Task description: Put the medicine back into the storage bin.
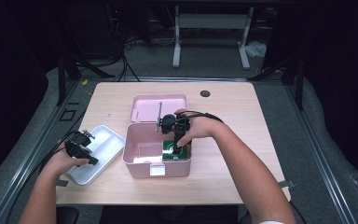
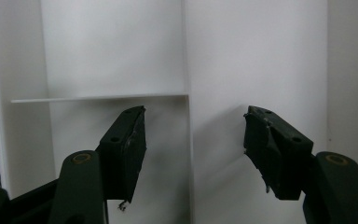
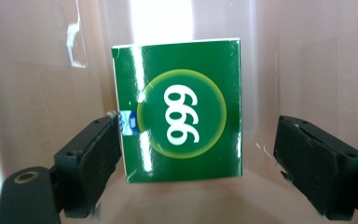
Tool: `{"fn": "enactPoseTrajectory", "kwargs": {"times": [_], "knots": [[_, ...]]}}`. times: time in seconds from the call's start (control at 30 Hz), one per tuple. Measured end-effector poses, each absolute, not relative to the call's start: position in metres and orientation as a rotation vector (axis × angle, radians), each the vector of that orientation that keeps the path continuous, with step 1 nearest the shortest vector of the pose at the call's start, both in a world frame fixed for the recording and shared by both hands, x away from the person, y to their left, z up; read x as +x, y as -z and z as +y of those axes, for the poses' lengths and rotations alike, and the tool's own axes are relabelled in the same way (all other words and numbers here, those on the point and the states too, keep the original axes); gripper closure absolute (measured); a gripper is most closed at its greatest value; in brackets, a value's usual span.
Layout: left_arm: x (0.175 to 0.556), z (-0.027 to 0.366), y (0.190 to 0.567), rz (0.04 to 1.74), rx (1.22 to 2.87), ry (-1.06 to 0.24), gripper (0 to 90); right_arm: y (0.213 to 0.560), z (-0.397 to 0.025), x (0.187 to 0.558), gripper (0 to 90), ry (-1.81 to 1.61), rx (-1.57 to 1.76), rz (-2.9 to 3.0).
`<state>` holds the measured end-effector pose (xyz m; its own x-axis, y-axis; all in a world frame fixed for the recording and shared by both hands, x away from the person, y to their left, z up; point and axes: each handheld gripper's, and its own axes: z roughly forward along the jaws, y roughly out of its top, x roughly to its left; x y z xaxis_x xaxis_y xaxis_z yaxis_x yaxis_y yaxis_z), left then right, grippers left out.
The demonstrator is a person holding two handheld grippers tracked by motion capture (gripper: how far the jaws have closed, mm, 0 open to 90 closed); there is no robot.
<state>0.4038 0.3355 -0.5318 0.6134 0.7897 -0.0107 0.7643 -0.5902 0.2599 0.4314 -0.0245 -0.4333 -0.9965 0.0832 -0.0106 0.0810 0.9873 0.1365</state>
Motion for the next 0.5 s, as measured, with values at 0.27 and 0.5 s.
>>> {"fn": "enactPoseTrajectory", "kwargs": {"times": [0.27,0.5], "knots": [[0.404,0.336,0.532,1.273,2.603,-0.157,38.5,0.414,-0.037,0.43,16.5,-0.218,0.156,3.092],[0.404,0.336,0.532,1.272,2.601,-0.157,38.5,0.396,-0.06,0.428,18.7,-0.234,0.2,3.071]]}}
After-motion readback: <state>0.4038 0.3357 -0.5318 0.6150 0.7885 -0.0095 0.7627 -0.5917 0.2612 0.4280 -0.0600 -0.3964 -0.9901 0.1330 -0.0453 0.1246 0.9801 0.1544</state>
